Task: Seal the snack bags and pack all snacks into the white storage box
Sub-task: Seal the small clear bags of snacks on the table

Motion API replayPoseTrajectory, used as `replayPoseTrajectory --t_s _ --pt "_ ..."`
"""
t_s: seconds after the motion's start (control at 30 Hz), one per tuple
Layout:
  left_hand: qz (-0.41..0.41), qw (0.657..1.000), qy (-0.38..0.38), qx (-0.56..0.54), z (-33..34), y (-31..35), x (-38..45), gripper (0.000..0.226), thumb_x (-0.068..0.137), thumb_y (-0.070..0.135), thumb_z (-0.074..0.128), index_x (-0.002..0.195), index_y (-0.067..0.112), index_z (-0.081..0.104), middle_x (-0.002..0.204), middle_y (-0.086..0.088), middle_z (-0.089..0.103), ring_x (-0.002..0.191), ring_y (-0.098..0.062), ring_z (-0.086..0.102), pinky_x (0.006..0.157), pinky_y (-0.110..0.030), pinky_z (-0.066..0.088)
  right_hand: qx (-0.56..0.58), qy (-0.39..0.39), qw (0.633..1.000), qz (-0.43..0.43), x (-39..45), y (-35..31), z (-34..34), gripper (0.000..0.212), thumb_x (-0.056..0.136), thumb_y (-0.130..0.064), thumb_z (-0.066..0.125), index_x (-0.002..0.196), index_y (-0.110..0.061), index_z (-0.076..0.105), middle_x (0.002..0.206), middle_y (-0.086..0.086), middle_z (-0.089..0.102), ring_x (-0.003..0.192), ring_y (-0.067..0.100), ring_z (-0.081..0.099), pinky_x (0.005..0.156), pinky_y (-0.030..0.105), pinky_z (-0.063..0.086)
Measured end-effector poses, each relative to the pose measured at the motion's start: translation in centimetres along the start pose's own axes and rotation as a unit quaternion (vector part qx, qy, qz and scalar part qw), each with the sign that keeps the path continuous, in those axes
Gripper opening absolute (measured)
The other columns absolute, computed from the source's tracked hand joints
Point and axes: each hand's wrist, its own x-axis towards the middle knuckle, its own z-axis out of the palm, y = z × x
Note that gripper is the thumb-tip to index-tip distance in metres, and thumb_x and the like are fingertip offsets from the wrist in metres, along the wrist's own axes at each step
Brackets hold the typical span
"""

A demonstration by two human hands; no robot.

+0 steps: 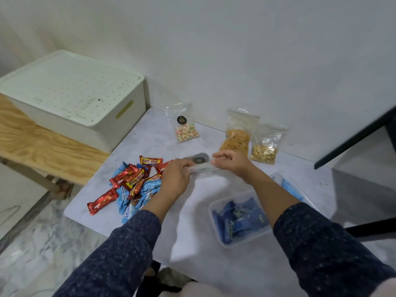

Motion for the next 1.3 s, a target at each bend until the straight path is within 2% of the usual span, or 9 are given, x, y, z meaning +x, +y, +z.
replayPoseTrajectory --t_s 0.13,0.2,0.27,0.4,0.53,0.7,1.07,1.2,1.3 --pt "-0.029 0.988 0.081 -0.126 -3.1 2.7 1.9 0.016 0.094 0.023 0.054 0.098 0.019 0.069 0.097 0.007 0.066 0.089 -0.013 0.057 0.077 -0.026 0.042 0.040 0.022 0.998 -0.044 -0.5 -3.8 -1.2 0.035 0.076 -0.015 0.077 0.108 -0.018 0.065 0.105 0.002 0.068 0.097 0.016 0.064 0.093 0.030 0.050" --pt "-0.030 0.977 0.090 -0.191 -4.3 3.8 2.7 0.015 0.096 0.024 0.052 0.098 0.022 0.067 0.096 0.005 0.068 0.084 -0.010 0.061 0.078 -0.027 0.044 0.070 0.060 0.994 -0.061 -0.6 -5.6 -1.5 0.024 0.077 -0.007 0.075 0.097 -0.018 0.067 0.089 -0.001 0.067 0.079 0.015 0.064 0.083 0.034 0.052" --pt "-0.012 0.959 0.092 -0.267 -5.3 4.6 3.6 0.015 0.096 0.022 0.050 0.096 0.022 0.065 0.093 0.004 0.069 0.080 -0.007 0.067 0.079 -0.029 0.048 0.090 0.102 0.988 -0.072 -0.6 -7.1 -1.5 0.015 0.081 -0.003 0.070 0.086 -0.017 0.067 0.073 0.001 0.063 0.057 0.007 0.060 0.067 0.026 0.051" --pt "0.007 0.921 0.082 -0.380 -7.5 5.6 5.2 0.012 0.097 0.022 0.050 0.089 0.025 0.059 0.087 -0.001 0.064 0.067 -0.004 0.068 0.067 -0.025 0.055 0.123 0.157 0.974 -0.110 -0.5 -9.6 -0.9 0.011 0.085 0.005 0.061 0.091 -0.004 0.064 0.069 0.005 0.060 0.041 -0.002 0.051 0.052 0.015 0.044" --pt "0.027 0.916 0.052 -0.398 -10.2 5.6 7.0 0.012 0.096 0.023 0.052 0.086 0.026 0.058 0.084 0.001 0.063 0.066 -0.003 0.067 0.067 -0.029 0.056 0.137 0.194 0.963 -0.131 -0.3 -11.7 0.2 0.018 0.088 0.002 0.058 0.079 -0.013 0.061 0.071 0.005 0.062 0.046 0.001 0.052 0.053 0.016 0.045" --pt "0.061 0.909 0.009 -0.413 -13.5 4.7 9.5 0.012 0.095 0.021 0.054 0.086 0.025 0.060 0.086 0.006 0.063 0.068 -0.002 0.067 0.064 -0.022 0.055 0.121 0.242 0.951 -0.149 0.1 -14.4 1.9 0.005 0.089 -0.006 0.060 0.086 -0.008 0.063 0.076 0.003 0.067 0.050 0.006 0.051 0.054 0.020 0.042" --pt "0.074 0.892 -0.066 -0.441 -16.4 2.7 11.4 0.011 0.094 0.017 0.056 0.086 0.020 0.064 0.083 0.005 0.067 0.074 -0.003 0.064 0.078 -0.028 0.056 0.120 0.325 0.925 -0.156 0.1 -17.2 5.7 0.016 0.086 -0.006 0.062 0.071 -0.011 0.061 0.070 0.001 0.060 0.050 0.003 0.047 0.051 0.011 0.039" --pt "0.063 0.884 -0.053 -0.460 -16.3 2.6 11.6 0.017 0.092 0.015 0.058 0.078 0.022 0.065 0.077 0.003 0.066 0.074 -0.006 0.062 0.084 -0.030 0.054 0.084 0.317 0.930 -0.164 0.2 -17.5 6.2 0.014 0.086 -0.010 0.064 0.073 -0.014 0.064 0.075 -0.001 0.062 0.065 0.002 0.052 0.062 0.007 0.043" --pt "0.069 0.889 -0.034 -0.451 -16.0 2.9 11.4 0.018 0.091 0.017 0.059 0.076 0.024 0.065 0.076 0.004 0.066 0.075 -0.009 0.063 0.083 -0.031 0.054 0.043 0.307 0.937 -0.161 0.3 -17.8 5.8 0.015 0.084 -0.015 0.068 0.071 -0.022 0.068 0.080 0.002 0.064 0.073 0.010 0.051 0.069 0.017 0.042"
